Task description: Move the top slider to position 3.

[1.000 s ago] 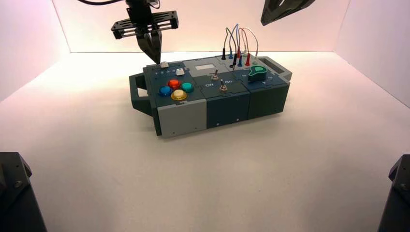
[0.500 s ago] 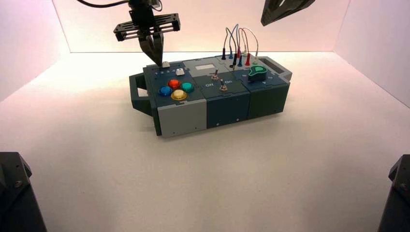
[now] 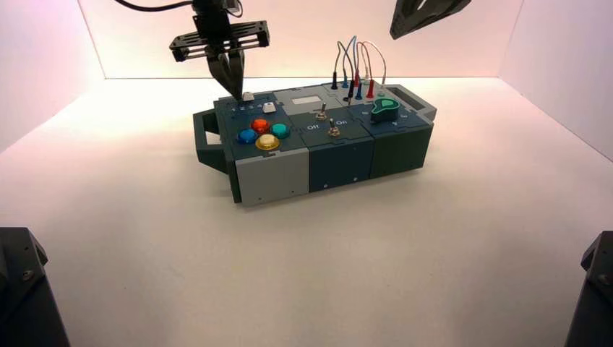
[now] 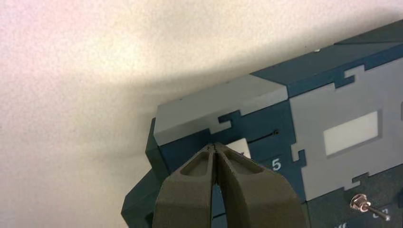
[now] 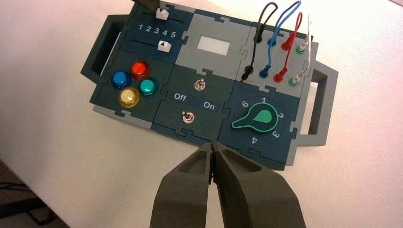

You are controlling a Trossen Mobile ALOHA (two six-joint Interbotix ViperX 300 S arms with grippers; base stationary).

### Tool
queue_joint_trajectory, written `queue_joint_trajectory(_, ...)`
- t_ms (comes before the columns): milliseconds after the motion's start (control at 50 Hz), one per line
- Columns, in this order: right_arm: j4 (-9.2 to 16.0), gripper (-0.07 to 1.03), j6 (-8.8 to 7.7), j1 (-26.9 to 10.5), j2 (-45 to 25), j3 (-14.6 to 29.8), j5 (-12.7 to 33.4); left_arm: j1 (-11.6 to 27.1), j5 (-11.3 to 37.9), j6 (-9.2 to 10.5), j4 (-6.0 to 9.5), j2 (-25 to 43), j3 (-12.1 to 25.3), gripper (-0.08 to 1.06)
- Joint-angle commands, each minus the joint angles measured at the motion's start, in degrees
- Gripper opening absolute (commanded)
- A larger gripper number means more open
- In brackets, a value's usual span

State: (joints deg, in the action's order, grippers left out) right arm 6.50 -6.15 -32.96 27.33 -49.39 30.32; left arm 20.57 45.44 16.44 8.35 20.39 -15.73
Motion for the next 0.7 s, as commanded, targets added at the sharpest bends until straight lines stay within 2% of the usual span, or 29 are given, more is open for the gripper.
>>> queue_joint_trajectory(20,-0.1,-0.02,-0.18,-0.3,0.3,0.7,-0.5,0.1,1.8,-0.26,-0.26,-4.0,1.3,-0.03)
queue_joint_trajectory(120,-0.1,-0.02,-0.18,-0.3,0.3,0.7,-0.5,0.1,3.2,-0.7,-0.18,-5.7,0.8,-0.03)
queue_joint_trajectory(360,-0.1,-0.02,-0.18,-0.3,0.2,0.6,-0.5,0.0,2.9,-2.2,-0.18,-10.6,-1.3,-0.03)
queue_joint_trajectory(500,-0.2,-0.02,-0.18,-0.2,0.1,0.5,-0.5,0.0,1.9,-4.13,0.0,-13.3,-2.8,-0.03)
queue_joint_trajectory(540,-0.4,-0.02,-0.18,-0.1,-0.1,0.4,-0.5,0.1,1.4,-5.89,0.18,-15.1,-4.0,-0.03)
queue_joint_trajectory(700,-0.4,-0.02,-0.18,-0.1,-0.4,0.4,-0.5,0.4,0.4,-9.23,0.18,-17.4,-6.2,-0.03)
